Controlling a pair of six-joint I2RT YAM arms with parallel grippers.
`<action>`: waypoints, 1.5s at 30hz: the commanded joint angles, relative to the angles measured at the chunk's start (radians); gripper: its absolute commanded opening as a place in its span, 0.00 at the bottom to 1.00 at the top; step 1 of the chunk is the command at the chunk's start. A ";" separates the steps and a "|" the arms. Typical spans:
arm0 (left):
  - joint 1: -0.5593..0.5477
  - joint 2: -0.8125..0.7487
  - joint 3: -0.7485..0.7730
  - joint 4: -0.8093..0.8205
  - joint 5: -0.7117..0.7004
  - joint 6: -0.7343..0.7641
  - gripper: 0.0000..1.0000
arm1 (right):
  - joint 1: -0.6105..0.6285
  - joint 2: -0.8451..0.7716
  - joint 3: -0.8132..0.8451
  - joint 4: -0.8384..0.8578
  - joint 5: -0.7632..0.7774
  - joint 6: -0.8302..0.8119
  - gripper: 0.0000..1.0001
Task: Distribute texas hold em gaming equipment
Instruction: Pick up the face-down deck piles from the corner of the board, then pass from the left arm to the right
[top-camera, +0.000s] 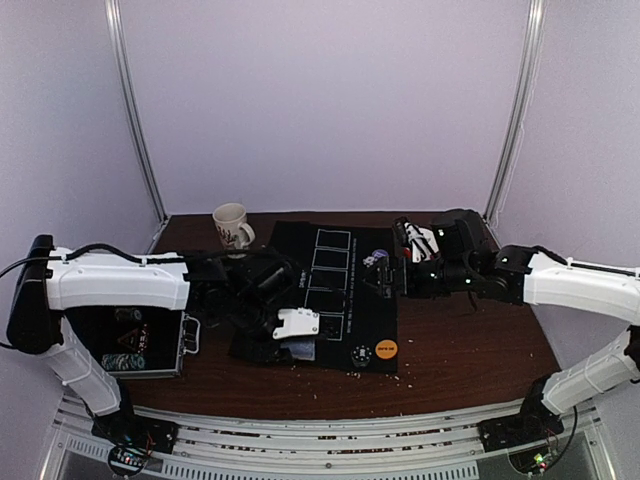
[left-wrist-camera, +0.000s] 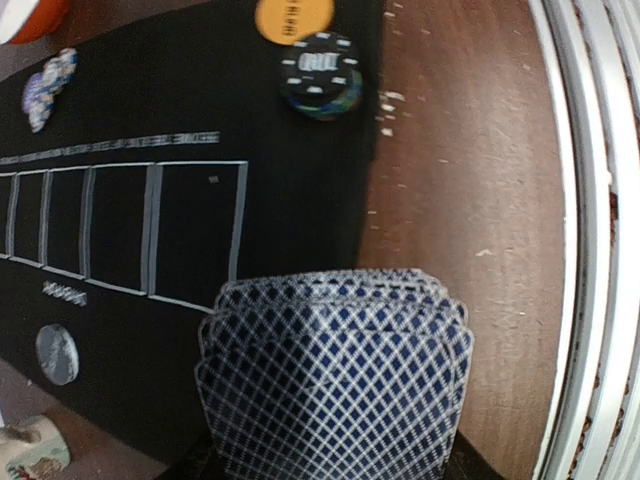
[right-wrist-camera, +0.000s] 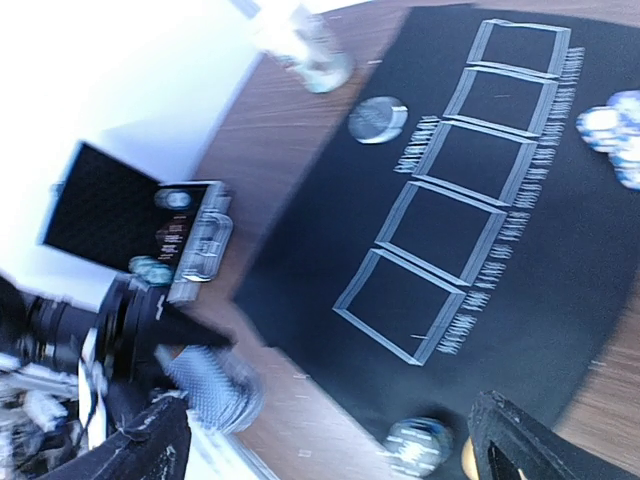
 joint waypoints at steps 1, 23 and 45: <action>0.043 -0.037 0.119 -0.114 -0.027 -0.032 0.55 | 0.002 0.056 -0.021 0.210 -0.196 0.094 1.00; 0.095 -0.014 0.252 -0.139 -0.023 -0.036 0.54 | 0.078 0.391 0.100 0.541 -0.393 0.180 0.94; 0.114 -0.037 0.182 -0.061 -0.062 -0.030 0.80 | 0.114 0.517 0.226 0.600 -0.508 0.177 0.03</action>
